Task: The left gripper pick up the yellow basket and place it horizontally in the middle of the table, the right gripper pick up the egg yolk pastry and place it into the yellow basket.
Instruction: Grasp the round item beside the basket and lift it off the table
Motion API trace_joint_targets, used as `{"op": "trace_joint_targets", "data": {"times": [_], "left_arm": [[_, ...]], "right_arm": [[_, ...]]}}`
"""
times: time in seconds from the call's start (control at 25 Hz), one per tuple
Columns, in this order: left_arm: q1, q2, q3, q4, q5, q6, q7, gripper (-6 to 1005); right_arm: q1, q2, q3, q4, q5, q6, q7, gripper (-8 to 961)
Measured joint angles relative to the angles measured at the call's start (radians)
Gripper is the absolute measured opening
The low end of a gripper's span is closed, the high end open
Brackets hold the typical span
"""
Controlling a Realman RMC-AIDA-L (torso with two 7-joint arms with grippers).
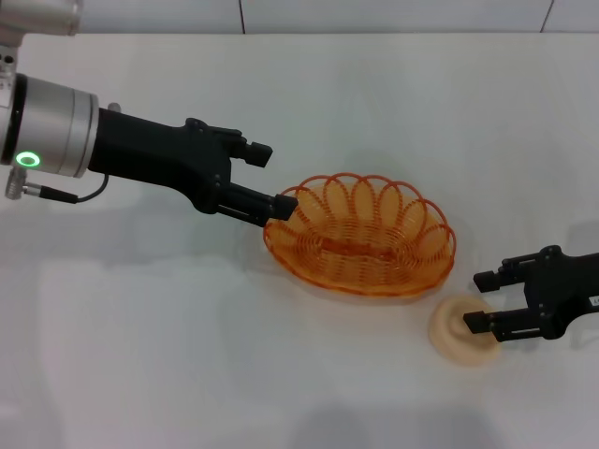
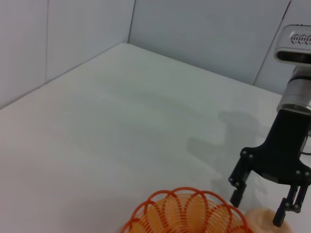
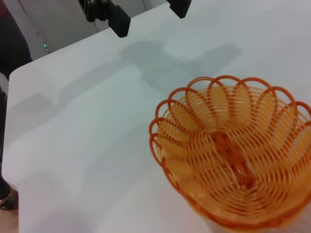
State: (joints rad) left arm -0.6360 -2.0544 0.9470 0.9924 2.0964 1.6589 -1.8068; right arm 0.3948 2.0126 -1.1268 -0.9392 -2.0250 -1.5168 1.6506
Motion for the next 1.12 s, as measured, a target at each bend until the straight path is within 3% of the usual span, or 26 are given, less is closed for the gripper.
{"op": "trace_joint_targets", "data": {"times": [0.08,0.52,0.88,1.12], "left_arm": [[0.003,0.0,0.0,0.0,0.0,-0.002,0.0,891],[0.009,-0.006,-0.001,0.0,-0.026,0.004,-0.002,890],[0.016,-0.006,-0.001,0.0,-0.028,0.008,-0.003,890],[0.019,-0.006,-0.001,0.0,-0.041,0.009,-0.003,890]], "right_arm": [[-0.004,0.0,0.0,-0.001,0.0,0.001,0.0,781],[-0.016,0.0,-0.002,0.002,0.0,-0.005,0.0,331],[-0.016,0.0,-0.003,0.003,-0.001,-0.009,0.01,118],[-0.016,0.0,-0.004,0.002,-0.005,-0.003,0.031,105]]}}
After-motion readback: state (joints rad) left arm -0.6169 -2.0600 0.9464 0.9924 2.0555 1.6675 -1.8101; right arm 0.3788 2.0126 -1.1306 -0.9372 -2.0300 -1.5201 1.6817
